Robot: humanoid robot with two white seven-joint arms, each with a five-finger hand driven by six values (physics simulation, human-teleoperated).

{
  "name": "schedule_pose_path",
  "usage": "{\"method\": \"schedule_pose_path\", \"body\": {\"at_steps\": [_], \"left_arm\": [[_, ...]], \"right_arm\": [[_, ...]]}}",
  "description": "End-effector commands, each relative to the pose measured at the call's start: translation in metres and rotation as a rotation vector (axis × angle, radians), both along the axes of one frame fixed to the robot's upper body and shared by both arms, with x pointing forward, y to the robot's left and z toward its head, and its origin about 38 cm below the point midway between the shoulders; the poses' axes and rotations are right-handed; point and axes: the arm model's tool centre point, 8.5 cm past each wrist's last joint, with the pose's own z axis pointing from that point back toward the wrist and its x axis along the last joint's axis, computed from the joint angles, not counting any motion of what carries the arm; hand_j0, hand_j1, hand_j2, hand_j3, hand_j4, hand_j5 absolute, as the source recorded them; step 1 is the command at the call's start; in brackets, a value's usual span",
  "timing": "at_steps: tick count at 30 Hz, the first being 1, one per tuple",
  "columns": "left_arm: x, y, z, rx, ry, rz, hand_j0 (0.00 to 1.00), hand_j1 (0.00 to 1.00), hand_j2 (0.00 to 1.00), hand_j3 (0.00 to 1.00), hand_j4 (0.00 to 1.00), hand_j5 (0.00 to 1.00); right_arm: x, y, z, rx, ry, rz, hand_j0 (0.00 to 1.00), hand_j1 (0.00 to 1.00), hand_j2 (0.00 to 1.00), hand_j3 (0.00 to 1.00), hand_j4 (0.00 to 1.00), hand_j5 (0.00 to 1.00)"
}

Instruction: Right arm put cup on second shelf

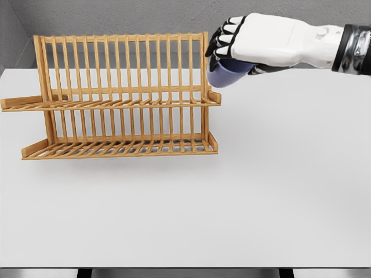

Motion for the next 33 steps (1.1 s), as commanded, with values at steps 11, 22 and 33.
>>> {"method": "schedule_pose_path", "body": {"at_steps": [11, 22, 33], "left_arm": [[0.000, 0.000, 0.000, 0.000, 0.000, 0.001, 1.00, 1.00, 1.00, 1.00, 1.00, 1.00], [0.000, 0.000, 0.000, 0.000, 0.000, 0.001, 1.00, 1.00, 1.00, 1.00, 1.00, 1.00], [0.000, 0.000, 0.000, 0.000, 0.000, 0.001, 1.00, 1.00, 1.00, 1.00, 1.00, 1.00]], "right_arm": [[-0.005, 0.030, -0.020, -0.010, 0.042, 0.088, 0.60, 0.60, 0.60, 0.60, 0.60, 0.60], [-0.006, 0.034, -0.027, -0.022, 0.058, 0.097, 1.00, 1.00, 1.00, 1.00, 1.00, 1.00], [0.045, -0.127, -0.063, 0.052, 0.211, -0.365, 1.00, 1.00, 1.00, 1.00, 1.00, 1.00]]}}
